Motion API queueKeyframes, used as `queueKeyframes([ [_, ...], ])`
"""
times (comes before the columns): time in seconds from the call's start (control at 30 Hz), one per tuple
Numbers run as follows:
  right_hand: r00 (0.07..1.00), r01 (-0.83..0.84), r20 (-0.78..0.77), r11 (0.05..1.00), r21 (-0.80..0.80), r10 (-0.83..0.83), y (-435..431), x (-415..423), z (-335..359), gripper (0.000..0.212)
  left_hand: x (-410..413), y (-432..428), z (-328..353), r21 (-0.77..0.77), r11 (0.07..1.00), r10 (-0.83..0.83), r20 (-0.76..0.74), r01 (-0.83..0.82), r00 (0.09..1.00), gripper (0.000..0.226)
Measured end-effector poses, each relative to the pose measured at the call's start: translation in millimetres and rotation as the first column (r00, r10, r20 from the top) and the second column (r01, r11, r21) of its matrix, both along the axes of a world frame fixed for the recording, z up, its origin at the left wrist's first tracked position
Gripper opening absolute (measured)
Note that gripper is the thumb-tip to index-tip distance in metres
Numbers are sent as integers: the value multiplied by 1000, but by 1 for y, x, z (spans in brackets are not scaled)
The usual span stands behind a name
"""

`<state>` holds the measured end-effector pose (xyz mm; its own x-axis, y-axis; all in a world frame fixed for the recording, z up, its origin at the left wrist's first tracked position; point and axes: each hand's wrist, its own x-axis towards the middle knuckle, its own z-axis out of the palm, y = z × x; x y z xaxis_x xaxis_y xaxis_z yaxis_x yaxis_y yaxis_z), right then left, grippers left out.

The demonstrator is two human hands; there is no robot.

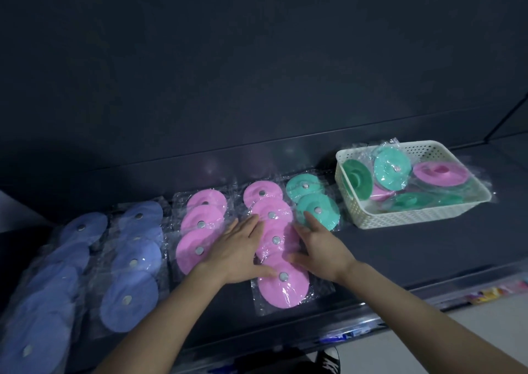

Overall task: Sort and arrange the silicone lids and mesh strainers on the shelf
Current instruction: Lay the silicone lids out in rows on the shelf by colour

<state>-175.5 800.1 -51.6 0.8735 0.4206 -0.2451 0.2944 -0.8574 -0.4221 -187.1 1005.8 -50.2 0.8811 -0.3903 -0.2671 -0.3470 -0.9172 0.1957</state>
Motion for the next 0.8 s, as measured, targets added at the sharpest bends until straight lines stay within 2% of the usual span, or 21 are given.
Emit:
queueKeyframes([
  [0.1,990,140,17,988,64,-141,-2,-9,-9,84,-8,3,-2,-19,998,-66,-20,65,998,120],
  [0.2,969,241,-89,960,140,-230,2,-10,-12,64,-11,4,-7,-27,997,-73,-15,72,997,117],
  [0.27,929,367,-134,904,220,-344,5,-7,-13,49,-11,2,-7,-39,998,-53,-5,53,999,111],
  [0.37,841,541,-169,794,278,-514,5,-6,-14,46,-12,1,-5,-57,998,-30,-2,30,1000,101],
  [0.47,820,570,-101,790,224,-563,7,-8,-16,17,-13,1,-5,-63,998,-18,-14,17,1000,101],
  [0.5,814,578,-89,789,209,-573,8,-8,-17,16,-14,0,-5,-68,998,-11,-20,9,1000,102],
  [0.67,814,580,-94,790,198,-573,11,-9,-13,19,-19,-5,-3,-50,998,-30,-32,29,999,103],
  [0.8,854,512,-26,828,231,-520,3,-3,-1,29,-13,-8,3,-113,994,6,-24,-9,1000,100],
])
